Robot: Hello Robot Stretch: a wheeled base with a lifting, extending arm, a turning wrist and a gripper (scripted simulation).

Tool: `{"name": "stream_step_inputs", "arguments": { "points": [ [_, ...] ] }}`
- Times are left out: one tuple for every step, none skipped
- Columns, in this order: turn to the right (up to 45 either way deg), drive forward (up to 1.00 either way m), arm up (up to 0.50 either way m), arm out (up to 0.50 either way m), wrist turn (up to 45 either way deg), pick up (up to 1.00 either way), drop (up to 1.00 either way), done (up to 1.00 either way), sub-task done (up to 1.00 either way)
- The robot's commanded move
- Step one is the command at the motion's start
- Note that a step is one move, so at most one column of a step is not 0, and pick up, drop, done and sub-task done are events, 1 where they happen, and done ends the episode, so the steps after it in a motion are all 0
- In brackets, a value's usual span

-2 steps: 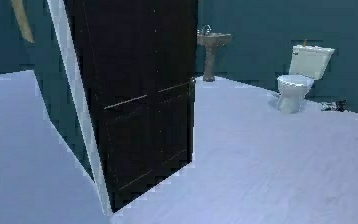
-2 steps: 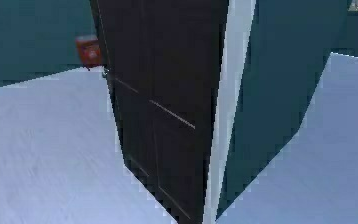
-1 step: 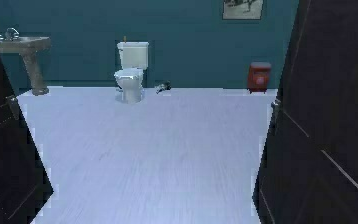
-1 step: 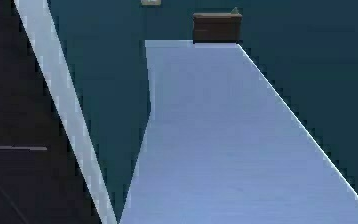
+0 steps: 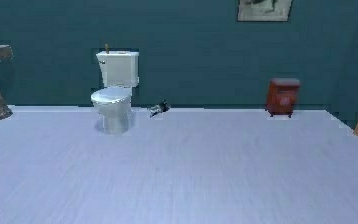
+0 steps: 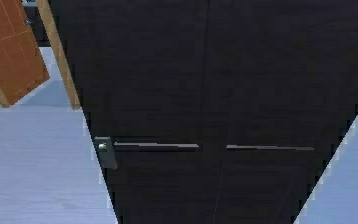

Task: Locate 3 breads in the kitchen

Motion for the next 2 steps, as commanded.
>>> {"name": "stream_step_inputs", "arguments": {
  "points": [
    [3.0, 0.0, 0.0, 0.0, 0.0, 0.0, 0.0, 0.0, 0.0],
    [0.0, 0.5, 0.0, 0.0, 0.0, 0.0, 0.0, 0.0, 0.0]
  ]
}}
